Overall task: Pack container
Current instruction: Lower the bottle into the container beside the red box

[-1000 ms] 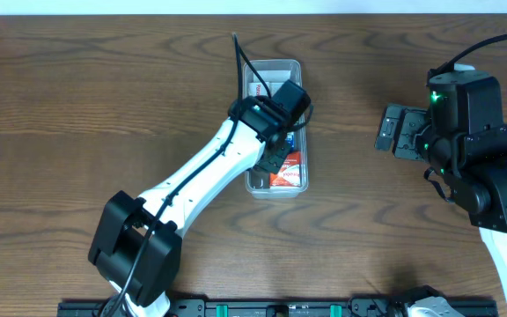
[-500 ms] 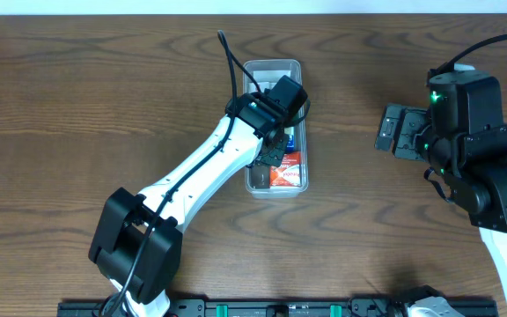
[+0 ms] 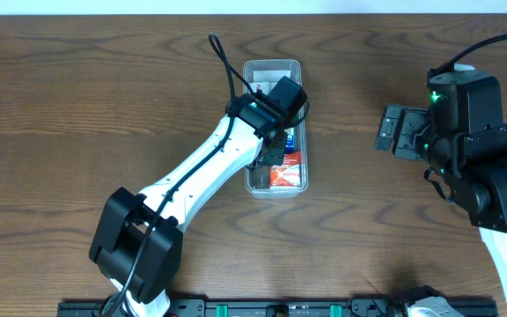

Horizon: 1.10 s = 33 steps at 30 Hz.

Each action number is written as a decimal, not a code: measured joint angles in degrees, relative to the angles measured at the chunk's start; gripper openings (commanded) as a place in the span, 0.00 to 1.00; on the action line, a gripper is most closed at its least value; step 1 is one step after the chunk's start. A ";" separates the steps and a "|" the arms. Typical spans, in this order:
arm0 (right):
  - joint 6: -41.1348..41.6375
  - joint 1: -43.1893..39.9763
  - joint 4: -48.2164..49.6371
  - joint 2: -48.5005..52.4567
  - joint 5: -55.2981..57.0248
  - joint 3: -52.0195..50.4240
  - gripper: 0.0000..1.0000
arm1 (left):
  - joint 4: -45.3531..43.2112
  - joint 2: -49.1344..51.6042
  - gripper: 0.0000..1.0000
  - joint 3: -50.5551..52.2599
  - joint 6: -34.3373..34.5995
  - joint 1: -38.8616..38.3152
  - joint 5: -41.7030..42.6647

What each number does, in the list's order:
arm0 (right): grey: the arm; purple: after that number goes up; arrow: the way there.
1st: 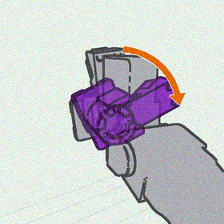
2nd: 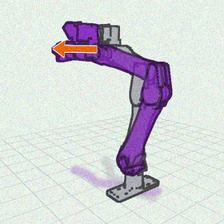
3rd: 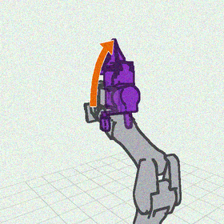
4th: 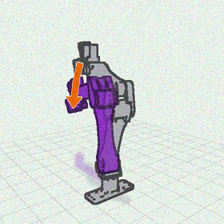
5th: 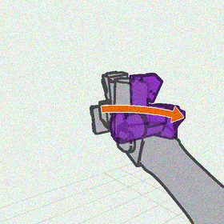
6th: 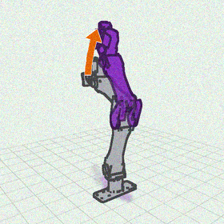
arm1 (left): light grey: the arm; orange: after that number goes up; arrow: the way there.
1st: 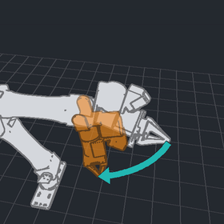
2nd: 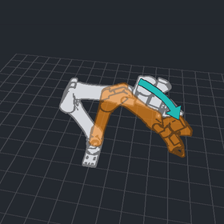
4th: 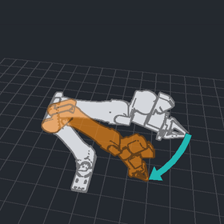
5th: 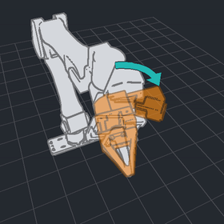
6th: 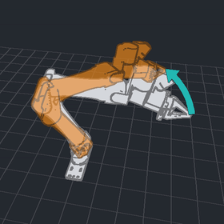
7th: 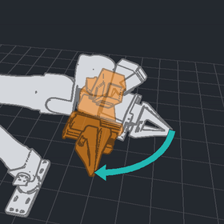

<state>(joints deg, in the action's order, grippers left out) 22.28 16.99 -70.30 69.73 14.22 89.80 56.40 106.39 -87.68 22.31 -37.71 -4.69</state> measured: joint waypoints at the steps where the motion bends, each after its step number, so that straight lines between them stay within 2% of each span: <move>1: 0.00 0.00 0.00 0.00 0.00 0.00 0.99 | 0.00 0.02 0.22 0.00 0.07 0.00 0.00; 5: -0.02 0.00 0.00 0.00 0.00 0.00 0.99 | 0.00 0.07 0.34 0.00 0.26 0.00 0.39; 7: -0.02 0.00 0.00 0.00 0.00 0.00 0.99 | -0.07 0.07 0.47 0.00 0.11 0.00 0.63; 10: -0.02 0.00 0.00 0.00 0.00 0.00 0.99 | -0.42 0.07 0.60 0.00 0.37 0.00 0.98; 22: -0.02 0.00 0.00 0.00 0.00 0.00 0.99 | 0.70 -0.74 0.64 -0.85 0.61 0.00 1.29; 29: -0.02 0.00 0.00 0.00 0.00 0.00 0.99 | 0.79 -9.18 0.67 -2.56 0.61 0.00 1.29; 33: -0.02 0.00 0.00 0.00 0.00 0.00 0.99 | -0.35 -10.60 0.67 -3.30 0.42 0.00 1.29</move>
<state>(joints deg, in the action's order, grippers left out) 22.26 16.99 -70.30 69.73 14.22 89.80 56.05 95.79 -90.98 22.72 -37.71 -3.40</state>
